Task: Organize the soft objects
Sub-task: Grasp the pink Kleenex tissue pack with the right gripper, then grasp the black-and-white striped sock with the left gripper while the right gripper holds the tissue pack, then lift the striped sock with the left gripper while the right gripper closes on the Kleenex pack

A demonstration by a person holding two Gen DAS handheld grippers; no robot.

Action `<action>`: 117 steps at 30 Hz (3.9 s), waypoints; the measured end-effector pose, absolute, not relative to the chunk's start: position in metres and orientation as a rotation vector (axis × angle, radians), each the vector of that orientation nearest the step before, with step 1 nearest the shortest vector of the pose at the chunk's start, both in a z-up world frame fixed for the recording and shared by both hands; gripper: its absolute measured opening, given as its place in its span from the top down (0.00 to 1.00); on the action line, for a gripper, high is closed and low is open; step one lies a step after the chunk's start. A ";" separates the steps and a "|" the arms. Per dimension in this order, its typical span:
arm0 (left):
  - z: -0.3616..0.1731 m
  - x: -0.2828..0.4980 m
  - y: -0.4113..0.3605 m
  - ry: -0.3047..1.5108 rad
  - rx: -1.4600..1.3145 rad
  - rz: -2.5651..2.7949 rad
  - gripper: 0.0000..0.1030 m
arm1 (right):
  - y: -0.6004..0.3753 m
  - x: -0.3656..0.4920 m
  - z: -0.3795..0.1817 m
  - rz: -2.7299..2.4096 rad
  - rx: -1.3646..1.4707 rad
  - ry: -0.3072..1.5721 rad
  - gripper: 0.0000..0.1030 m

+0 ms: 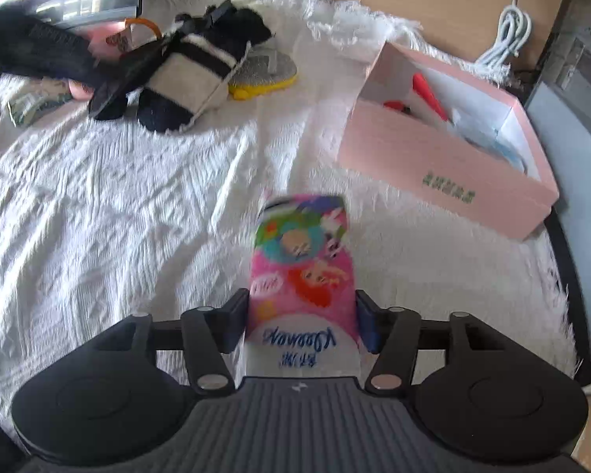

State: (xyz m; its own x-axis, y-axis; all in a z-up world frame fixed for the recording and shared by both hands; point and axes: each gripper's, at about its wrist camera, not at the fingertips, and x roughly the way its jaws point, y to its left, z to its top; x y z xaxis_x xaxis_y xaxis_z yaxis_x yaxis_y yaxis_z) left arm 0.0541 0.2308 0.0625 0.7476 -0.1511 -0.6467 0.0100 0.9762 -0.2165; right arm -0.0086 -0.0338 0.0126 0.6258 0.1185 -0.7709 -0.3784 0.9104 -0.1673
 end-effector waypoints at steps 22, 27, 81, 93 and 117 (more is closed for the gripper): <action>0.066 0.134 0.191 0.635 -0.110 -0.052 0.70 | -0.057 -0.007 0.001 0.243 -0.202 0.845 0.10; 0.056 0.156 0.187 0.706 -0.068 -0.105 0.61 | -0.063 -0.006 -0.001 0.240 -0.163 0.850 0.04; 0.073 0.094 0.189 0.731 -0.122 -0.135 0.81 | -0.068 -0.001 -0.006 0.303 -0.167 0.796 0.00; 0.047 0.161 0.155 0.847 -0.008 -0.208 0.02 | -0.068 0.000 -0.005 0.326 -0.176 0.800 0.00; 0.042 0.127 0.156 0.882 0.048 -0.221 0.33 | -0.066 0.015 0.037 0.396 -0.200 0.812 0.49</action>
